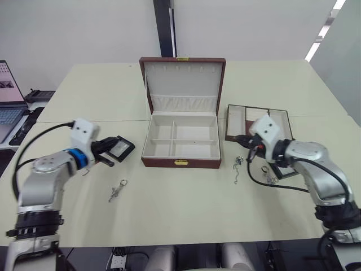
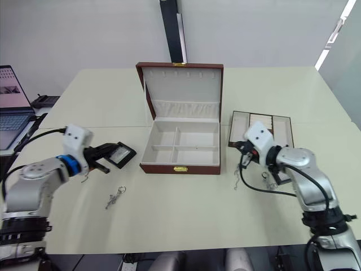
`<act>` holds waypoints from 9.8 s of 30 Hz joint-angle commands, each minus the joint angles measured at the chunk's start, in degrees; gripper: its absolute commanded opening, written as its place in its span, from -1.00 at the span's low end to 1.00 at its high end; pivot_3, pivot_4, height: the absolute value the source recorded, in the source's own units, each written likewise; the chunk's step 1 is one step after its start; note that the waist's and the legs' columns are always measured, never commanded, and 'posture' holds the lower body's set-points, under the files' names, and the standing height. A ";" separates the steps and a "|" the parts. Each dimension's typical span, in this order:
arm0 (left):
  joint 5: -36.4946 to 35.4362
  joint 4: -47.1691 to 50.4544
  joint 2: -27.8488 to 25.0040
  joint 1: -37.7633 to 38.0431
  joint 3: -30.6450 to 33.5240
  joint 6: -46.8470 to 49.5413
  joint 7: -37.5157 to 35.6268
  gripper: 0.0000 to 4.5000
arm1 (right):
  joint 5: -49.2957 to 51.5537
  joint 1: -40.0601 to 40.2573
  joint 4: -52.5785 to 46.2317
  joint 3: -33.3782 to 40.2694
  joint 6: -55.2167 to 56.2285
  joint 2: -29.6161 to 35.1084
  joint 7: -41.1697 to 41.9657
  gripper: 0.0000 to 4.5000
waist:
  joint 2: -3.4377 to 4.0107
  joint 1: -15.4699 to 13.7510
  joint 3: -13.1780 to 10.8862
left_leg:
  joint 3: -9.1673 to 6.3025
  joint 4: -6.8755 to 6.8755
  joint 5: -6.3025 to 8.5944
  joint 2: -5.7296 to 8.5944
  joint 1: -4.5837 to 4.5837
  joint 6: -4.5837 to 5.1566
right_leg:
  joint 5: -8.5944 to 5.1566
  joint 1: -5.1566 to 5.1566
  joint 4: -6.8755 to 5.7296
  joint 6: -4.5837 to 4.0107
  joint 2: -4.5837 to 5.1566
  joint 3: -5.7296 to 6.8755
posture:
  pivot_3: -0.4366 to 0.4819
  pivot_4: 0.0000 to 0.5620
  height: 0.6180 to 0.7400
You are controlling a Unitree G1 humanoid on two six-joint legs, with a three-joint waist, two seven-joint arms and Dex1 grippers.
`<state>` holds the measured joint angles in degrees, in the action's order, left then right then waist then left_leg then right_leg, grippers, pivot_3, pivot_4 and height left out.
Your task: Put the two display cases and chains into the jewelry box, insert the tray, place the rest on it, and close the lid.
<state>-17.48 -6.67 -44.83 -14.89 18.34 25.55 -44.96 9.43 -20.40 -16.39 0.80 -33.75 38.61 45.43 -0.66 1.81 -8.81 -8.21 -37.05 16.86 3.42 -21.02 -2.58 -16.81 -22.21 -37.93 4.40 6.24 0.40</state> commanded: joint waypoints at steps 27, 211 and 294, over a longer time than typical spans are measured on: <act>-4.38 -19.29 -10.12 27.40 19.72 -14.56 -16.63 1.00 | 6.21 44.08 4.08 38.72 12.68 17.88 20.56 0.99 | -0.11 -0.13 -0.04 | 0.45 0.06 0.23 -0.16 0.26 0.40 | -0.01 0.34 0.10 -0.01 -0.02 0.03 | -0.05 -0.47 1.00; -1.36 1.28 -8.73 -8.70 3.13 -0.48 -18.42 0.98 | 13.44 11.36 -14.88 18.59 2.04 12.28 8.50 1.00 | -0.58 0.19 -0.12 | 0.34 -0.13 0.11 -0.13 0.08 0.08 | 0.08 -0.01 -0.08 -0.15 -0.01 0.15 | -0.05 -0.47 1.00; -4.51 25.74 7.98 36.11 4.39 -1.09 3.04 0.98 | 34.13 -6.00 -21.38 -4.97 -6.43 12.63 18.45 1.00 | -0.44 -0.44 -0.15 | 0.50 -0.02 0.30 -0.86 0.23 0.27 | 0.11 0.25 0.26 -0.22 -0.21 0.22 | -0.05 -0.47 1.00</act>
<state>-23.65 19.54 -36.31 21.55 23.95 24.31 -43.15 43.83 -26.11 -36.02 -4.45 -40.53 51.18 64.26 -1.10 1.38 -8.95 -7.70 -37.06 17.16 2.56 -20.79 -2.30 -16.70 -21.97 -37.70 4.18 6.02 0.60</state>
